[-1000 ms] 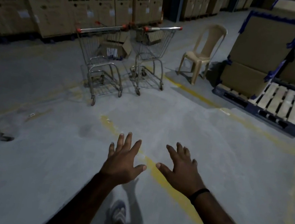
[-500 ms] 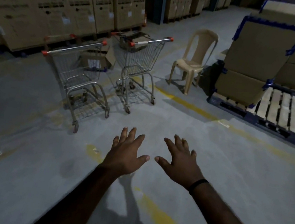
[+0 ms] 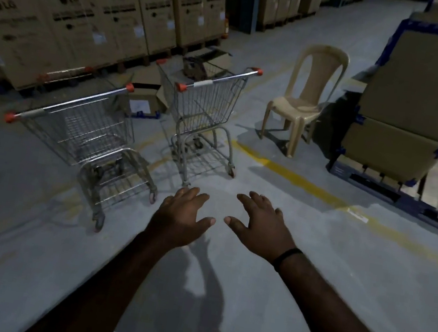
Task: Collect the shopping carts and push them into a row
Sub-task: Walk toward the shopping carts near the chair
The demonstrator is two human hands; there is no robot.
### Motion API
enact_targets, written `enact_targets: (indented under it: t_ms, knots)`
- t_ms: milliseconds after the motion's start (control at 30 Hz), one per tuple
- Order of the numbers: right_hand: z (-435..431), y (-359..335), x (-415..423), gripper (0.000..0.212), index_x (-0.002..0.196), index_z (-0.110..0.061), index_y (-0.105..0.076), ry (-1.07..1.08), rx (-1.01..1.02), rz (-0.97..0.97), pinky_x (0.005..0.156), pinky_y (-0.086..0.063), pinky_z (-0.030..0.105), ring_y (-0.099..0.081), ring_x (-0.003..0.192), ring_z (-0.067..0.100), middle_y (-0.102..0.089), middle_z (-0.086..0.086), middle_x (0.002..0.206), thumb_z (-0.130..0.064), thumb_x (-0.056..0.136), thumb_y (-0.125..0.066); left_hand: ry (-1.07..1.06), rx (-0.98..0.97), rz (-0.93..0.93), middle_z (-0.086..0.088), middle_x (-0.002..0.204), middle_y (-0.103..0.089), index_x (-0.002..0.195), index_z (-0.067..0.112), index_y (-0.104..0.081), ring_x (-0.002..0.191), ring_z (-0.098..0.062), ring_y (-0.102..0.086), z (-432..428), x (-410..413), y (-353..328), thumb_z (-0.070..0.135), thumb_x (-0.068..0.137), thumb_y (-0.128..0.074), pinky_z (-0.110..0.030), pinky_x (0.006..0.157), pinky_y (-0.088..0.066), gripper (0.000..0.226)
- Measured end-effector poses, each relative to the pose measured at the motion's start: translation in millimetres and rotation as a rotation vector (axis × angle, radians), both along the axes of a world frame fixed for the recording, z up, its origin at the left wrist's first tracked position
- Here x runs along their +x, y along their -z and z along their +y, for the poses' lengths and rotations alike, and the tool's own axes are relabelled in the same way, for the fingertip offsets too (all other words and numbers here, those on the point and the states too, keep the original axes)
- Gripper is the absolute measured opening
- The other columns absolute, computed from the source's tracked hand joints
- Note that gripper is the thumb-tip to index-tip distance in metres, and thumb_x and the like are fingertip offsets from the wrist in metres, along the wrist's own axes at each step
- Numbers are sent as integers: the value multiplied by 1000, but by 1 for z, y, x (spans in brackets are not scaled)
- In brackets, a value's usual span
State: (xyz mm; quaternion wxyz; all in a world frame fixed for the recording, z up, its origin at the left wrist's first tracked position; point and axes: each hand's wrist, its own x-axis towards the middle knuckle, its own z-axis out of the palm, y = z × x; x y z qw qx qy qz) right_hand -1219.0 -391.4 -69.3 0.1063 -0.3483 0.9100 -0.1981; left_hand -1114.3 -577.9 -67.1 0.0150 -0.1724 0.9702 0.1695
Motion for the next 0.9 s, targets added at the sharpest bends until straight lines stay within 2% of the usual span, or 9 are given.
enact_targets:
  t_ms: [100, 167, 267, 433, 600, 767, 833, 900]
  knots:
    - [-27, -5, -58, 71, 153, -27, -34, -22, 2, 12, 117, -24, 57, -23, 150, 26, -29, 6, 163, -66, 95, -48, -26, 26, 70, 6, 154, -47, 147, 26, -49, 141, -15, -41, -23, -49, -9, 55, 95, -58, -27, 113, -31, 60]
    - [-46, -7, -91, 70, 152, -27, -37, -45, 8, 13, 117, -26, 56, -25, 149, 25, -31, 5, 162, -66, 95, -48, -49, 24, 111, 5, 148, -54, 144, 23, -55, 136, -17, -48, -37, -77, -13, 48, 95, -63, -27, 108, -35, 55]
    - [-78, -8, -143, 70, 152, -26, -39, -63, 15, 33, 116, -27, 55, -28, 148, 27, -34, 6, 161, -65, 94, -50, -74, 16, 144, 0, 144, -58, 141, 20, -58, 134, -22, -51, -66, -125, -13, 51, 93, -64, -31, 106, -39, 57]
    - [-147, -13, -236, 70, 150, -24, -42, -85, 4, 98, 112, -33, 54, -35, 143, 28, -40, 7, 156, -64, 94, -52, -76, 25, 142, 6, 152, -50, 146, 26, -51, 140, -15, -43, -138, -221, -6, 52, 95, -60, -27, 110, -33, 58]
    - [-229, -19, -340, 72, 150, -25, -43, -77, 11, 150, 111, -36, 56, -38, 142, 33, -41, 9, 155, -66, 92, -53, -94, 90, 163, 3, 149, -53, 144, 29, -52, 137, -21, -47, -221, -331, -13, 58, 90, -59, -41, 111, -41, 62]
    - [-298, -26, -425, 71, 148, -20, -46, -84, 16, 165, 111, -37, 54, -39, 142, 33, -44, 12, 154, -63, 92, -54, -61, 43, 196, 3, 139, -59, 137, 28, -57, 128, -21, -53, -286, -416, -25, 49, 94, -63, -33, 101, -43, 48]
    - [-322, -28, -453, 76, 146, -19, -48, -83, 8, 168, 107, -41, 54, -46, 135, 32, -49, 11, 148, -68, 88, -47, -47, 38, 176, -1, 134, -62, 132, 23, -60, 124, -22, -55, -305, -441, -28, 50, 94, -62, -35, 99, -46, 47]
    - [-343, -26, -481, 77, 146, -21, -47, -83, 11, 160, 106, -43, 54, -48, 133, 30, -50, 9, 147, -70, 86, -44, -68, 15, 265, -5, 123, -69, 122, 16, -68, 116, -26, -63, -321, -464, -30, 52, 92, -61, -39, 97, -52, 48]
